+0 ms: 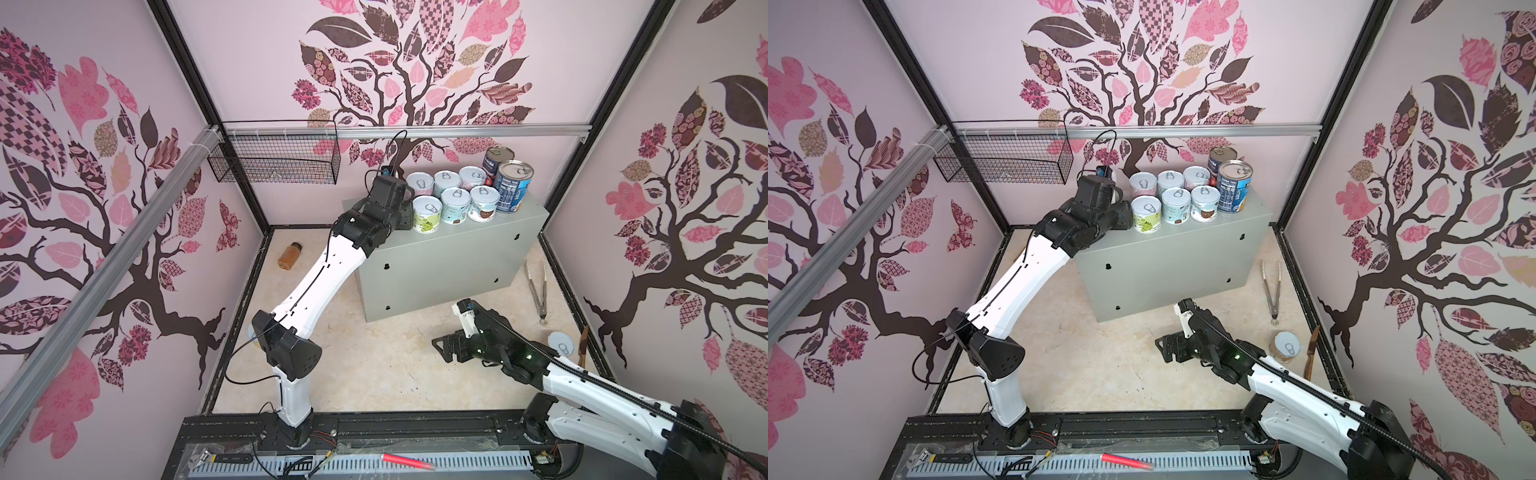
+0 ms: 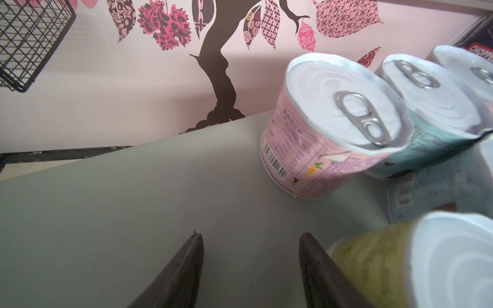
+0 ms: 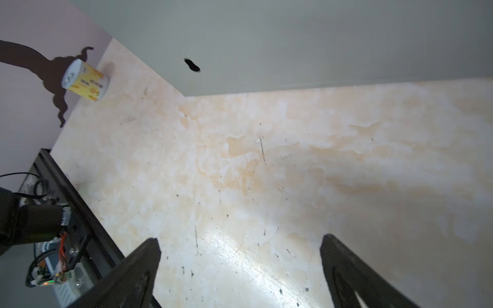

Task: Place and organize the canned foods onto the counter
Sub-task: 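Withdraw the left gripper from the cabinet top and swing it down toward the yellow can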

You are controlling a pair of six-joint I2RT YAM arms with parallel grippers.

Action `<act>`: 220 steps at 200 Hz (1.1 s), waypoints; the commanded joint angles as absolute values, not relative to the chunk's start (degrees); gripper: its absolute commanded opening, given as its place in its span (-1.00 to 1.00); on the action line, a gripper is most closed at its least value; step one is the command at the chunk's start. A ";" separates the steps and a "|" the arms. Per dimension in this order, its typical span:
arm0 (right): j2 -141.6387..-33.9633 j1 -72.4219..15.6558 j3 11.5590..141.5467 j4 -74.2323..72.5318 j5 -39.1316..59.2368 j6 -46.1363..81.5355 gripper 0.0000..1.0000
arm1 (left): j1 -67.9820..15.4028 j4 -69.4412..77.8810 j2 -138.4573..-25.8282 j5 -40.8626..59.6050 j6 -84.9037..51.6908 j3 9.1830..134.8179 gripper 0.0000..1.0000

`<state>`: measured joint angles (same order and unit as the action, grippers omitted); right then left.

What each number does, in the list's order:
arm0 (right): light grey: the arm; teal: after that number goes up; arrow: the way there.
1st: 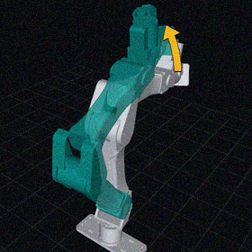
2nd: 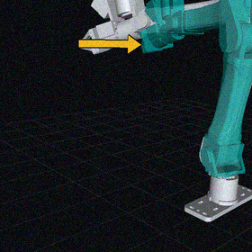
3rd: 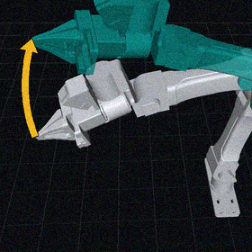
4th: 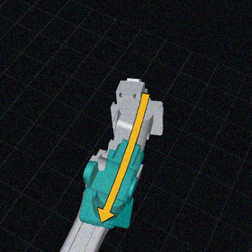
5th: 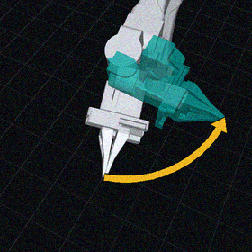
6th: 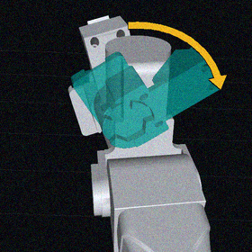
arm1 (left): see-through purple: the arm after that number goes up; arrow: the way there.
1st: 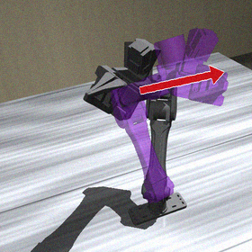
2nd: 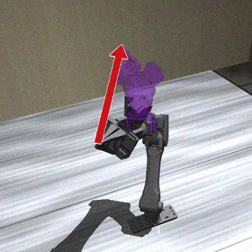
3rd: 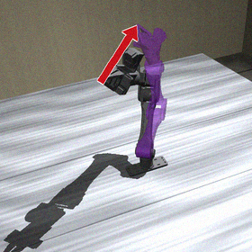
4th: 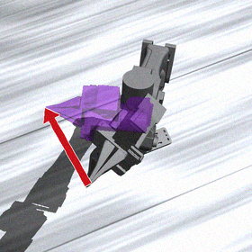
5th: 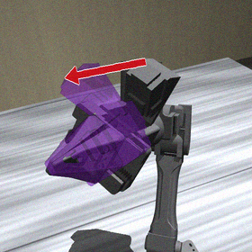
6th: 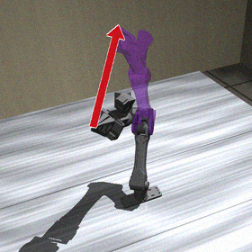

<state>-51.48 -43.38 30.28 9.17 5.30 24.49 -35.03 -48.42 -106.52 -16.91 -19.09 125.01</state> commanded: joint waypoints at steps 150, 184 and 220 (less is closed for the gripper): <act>-54.95 -33.79 51.97 31.85 -6.93 28.31 1.00 | -34.41 -48.69 -67.24 -9.48 -13.52 81.00 0.92; -55.49 -33.49 50.40 33.49 -9.79 30.85 1.00 | -34.19 -49.12 -60.45 -10.64 -14.55 75.12 0.96; -55.81 -33.42 47.91 31.45 -8.36 32.69 1.00 | -32.87 -46.76 -52.44 -17.47 -22.19 68.23 0.96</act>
